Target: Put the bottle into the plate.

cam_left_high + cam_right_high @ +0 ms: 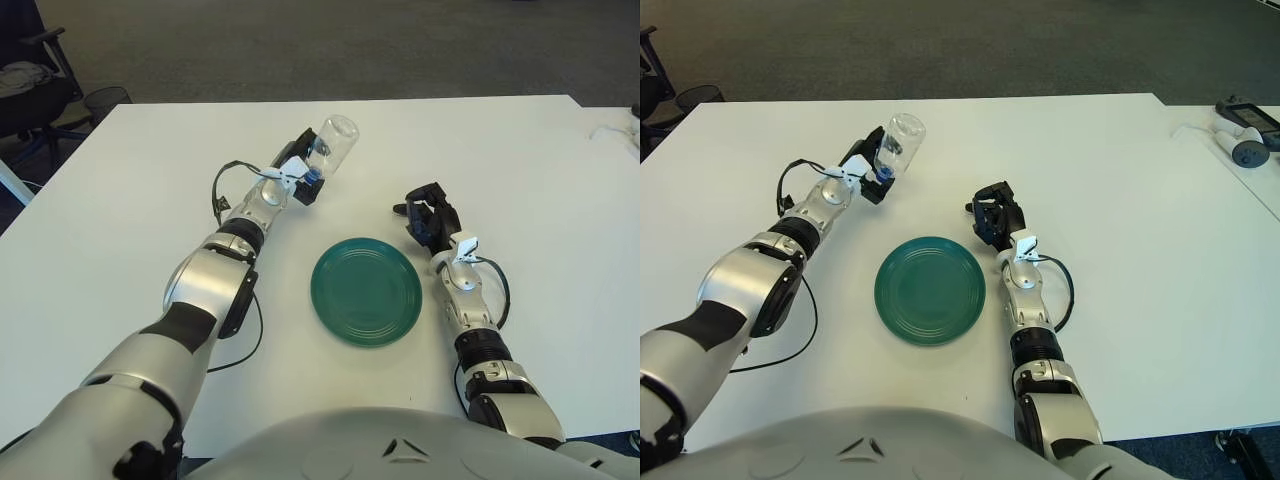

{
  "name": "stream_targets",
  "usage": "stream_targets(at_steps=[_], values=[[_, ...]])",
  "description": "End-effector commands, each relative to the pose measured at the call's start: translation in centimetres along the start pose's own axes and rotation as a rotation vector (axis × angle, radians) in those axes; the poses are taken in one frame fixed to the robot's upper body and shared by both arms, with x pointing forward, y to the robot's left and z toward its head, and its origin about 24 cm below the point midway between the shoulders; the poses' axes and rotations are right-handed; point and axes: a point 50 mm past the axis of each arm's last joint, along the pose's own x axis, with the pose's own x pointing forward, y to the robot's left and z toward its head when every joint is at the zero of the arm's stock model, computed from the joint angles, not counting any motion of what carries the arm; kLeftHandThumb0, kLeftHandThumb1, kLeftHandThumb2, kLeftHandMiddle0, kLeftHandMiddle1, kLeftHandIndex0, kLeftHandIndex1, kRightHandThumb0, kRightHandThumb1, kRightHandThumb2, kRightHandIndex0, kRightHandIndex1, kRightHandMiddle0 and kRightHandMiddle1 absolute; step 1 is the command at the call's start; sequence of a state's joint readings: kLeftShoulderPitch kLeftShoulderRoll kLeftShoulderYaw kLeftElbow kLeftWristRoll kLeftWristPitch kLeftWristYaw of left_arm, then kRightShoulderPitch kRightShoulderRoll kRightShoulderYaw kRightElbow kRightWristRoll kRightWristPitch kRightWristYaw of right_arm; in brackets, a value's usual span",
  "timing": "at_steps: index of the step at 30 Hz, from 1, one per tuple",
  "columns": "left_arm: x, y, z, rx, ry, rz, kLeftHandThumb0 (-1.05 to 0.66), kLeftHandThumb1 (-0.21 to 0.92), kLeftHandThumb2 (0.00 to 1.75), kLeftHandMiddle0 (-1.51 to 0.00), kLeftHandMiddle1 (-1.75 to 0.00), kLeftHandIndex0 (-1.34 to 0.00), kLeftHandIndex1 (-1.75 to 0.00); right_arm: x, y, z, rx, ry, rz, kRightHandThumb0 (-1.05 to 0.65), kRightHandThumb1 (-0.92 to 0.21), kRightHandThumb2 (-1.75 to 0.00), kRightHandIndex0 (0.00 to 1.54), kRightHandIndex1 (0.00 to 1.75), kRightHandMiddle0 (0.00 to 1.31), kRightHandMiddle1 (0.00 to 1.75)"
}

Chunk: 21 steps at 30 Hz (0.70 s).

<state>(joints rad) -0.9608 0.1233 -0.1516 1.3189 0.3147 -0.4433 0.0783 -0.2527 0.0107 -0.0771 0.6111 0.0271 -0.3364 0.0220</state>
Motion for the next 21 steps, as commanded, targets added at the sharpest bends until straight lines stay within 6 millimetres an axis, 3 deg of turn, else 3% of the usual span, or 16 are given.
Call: stream_targets(at_steps=[1, 13, 21], values=[[0.6, 1.9, 1.5, 0.000, -0.074, 0.047, 0.00, 0.07, 1.57, -0.82, -1.65, -0.57, -1.75, -1.8, -0.3, -3.3, 0.019, 0.167, -0.018, -0.36, -0.85, -0.61, 0.42, 1.09, 0.25, 1.73], [0.7, 3.4, 3.5, 0.047, -0.218, 0.072, 0.00, 0.06, 1.59, -0.83, -1.65, -0.58, -1.75, -1.9, 0.0, -3.3, 0.022, 0.171, -0.017, -0.35, -0.88, -0.57, 0.39, 1.10, 0.22, 1.75], [0.1, 3.2, 5.0, 0.116, -0.380, 0.052, 0.00, 0.03, 1.62, -0.85, -1.66, -0.61, -1.75, -1.9, 0.2, -3.3, 0.022, 0.167, -0.011, -0.35, -0.91, -0.53, 0.39, 1.09, 0.21, 1.74]])
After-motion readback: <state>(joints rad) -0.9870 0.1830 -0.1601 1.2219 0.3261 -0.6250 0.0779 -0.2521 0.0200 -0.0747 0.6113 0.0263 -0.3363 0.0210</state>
